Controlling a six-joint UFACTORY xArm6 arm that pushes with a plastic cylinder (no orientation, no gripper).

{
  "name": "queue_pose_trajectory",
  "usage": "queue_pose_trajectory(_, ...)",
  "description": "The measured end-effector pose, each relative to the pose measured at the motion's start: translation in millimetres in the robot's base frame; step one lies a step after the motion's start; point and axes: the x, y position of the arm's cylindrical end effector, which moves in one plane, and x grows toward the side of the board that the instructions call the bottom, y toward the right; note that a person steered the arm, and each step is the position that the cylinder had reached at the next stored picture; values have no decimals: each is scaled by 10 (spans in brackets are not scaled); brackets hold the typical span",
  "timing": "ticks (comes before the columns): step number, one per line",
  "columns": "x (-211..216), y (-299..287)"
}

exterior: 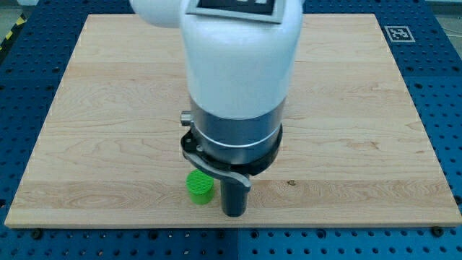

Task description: Move green circle into red star

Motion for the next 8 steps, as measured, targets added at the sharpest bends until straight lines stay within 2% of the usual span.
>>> queue_pose_trajectory(3, -68, -81)
queue_pose_trajectory(6, -73, -718)
queue_pose_trajectory(8, -126, -779)
